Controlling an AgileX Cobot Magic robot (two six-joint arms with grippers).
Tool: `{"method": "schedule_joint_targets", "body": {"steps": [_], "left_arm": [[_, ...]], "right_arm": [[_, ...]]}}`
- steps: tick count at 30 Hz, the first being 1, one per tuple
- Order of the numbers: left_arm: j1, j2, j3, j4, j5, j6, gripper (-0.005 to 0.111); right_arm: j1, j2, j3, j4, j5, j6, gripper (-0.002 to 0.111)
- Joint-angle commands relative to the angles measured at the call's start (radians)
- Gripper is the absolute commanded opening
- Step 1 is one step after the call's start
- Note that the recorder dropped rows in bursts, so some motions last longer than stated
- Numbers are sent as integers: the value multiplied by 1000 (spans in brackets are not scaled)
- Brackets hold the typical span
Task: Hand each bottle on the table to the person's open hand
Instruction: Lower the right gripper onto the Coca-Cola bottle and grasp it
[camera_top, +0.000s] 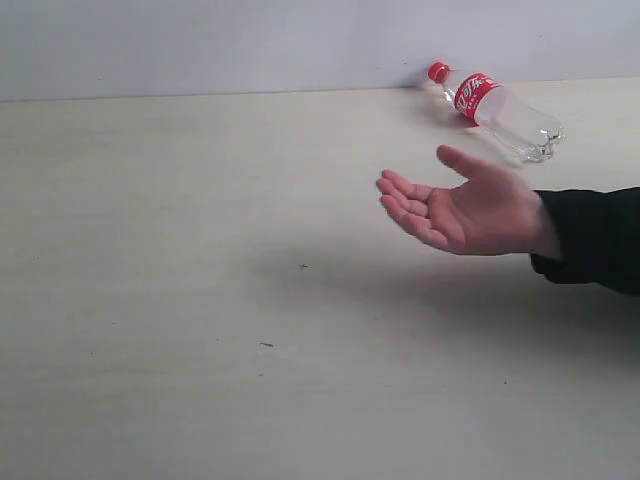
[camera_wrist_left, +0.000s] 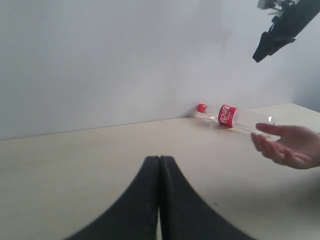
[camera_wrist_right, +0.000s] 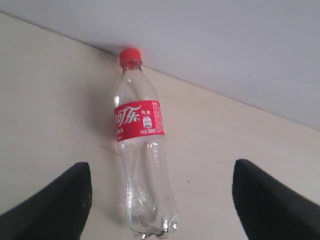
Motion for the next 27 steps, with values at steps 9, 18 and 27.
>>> {"method": "schedule_joint_targets", "body": {"steps": [9, 18, 27], "left_arm": [[1, -1, 0, -2, 2, -3, 1], [1, -1, 0, -2, 2, -3, 1], [1, -1, 0, -2, 2, -3, 1]], "right_arm": [[3, 206, -13, -20, 5, -58, 77], [8, 275, -13, -27, -12, -102, 85], [8, 308, -13, -30, -54, -118, 85]]}}
